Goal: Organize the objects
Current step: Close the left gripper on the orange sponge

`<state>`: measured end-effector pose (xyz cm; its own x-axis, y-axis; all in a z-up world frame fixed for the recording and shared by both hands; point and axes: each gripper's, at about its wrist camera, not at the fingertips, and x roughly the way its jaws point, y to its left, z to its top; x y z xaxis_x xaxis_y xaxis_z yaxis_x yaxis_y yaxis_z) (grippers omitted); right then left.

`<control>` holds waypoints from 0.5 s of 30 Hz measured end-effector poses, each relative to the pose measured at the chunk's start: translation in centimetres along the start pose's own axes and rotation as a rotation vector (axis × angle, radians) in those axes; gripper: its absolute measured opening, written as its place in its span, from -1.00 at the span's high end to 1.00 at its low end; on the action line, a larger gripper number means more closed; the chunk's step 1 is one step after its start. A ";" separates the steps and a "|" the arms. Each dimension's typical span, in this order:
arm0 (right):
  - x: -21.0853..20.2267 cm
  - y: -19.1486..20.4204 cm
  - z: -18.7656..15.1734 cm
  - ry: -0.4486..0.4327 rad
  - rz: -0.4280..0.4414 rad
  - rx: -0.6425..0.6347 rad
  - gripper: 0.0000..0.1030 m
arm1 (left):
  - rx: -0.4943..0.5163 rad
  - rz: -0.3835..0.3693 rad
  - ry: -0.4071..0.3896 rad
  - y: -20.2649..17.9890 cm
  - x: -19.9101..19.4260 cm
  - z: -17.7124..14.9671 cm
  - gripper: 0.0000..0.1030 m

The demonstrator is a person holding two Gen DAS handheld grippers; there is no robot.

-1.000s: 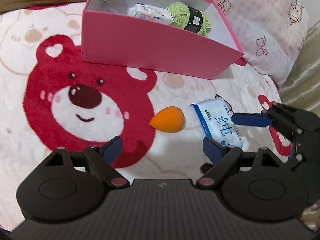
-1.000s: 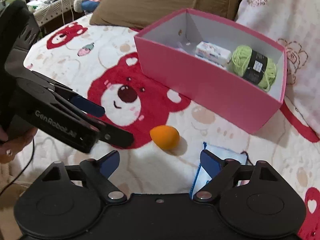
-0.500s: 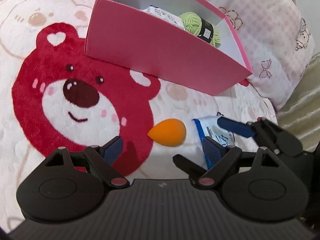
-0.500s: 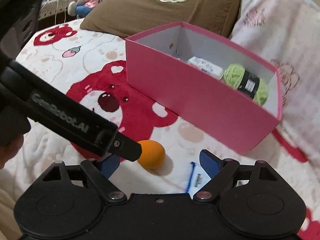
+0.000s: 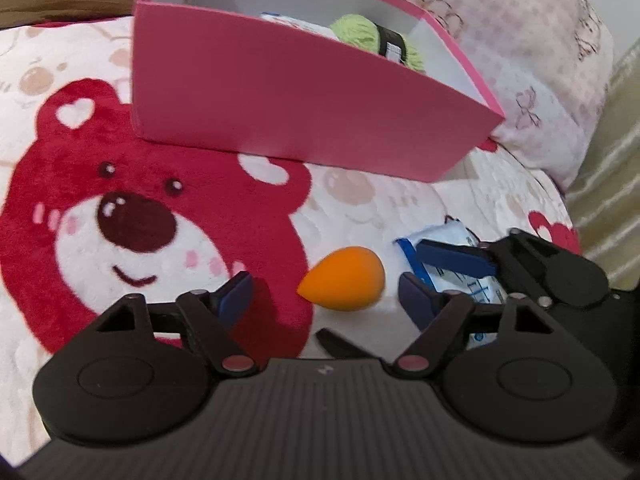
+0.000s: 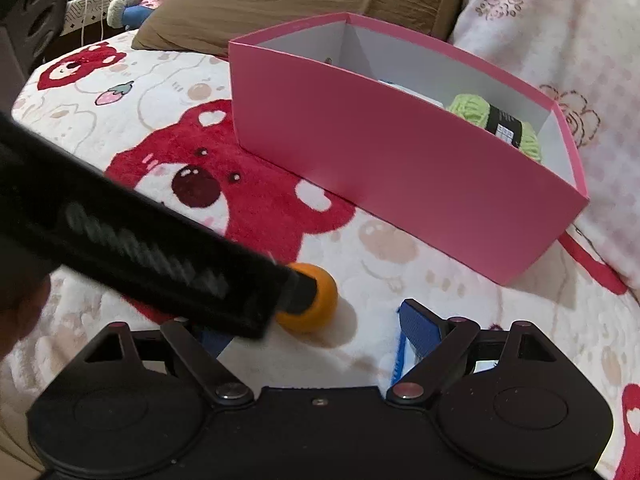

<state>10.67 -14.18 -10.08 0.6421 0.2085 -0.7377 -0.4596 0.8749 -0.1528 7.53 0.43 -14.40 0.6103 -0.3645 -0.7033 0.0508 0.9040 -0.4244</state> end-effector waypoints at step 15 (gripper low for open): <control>1.8 0.4 -0.6 0.002 0.030 0.025 0.03 | -0.055 -0.057 0.012 1.0 1.4 -0.1 0.11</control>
<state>11.20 -13.73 -11.87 0.6270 0.2334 -0.7433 -0.4630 0.8789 -0.1146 8.33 0.77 -15.87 0.5977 -0.4182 -0.6840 0.0415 0.8682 -0.4945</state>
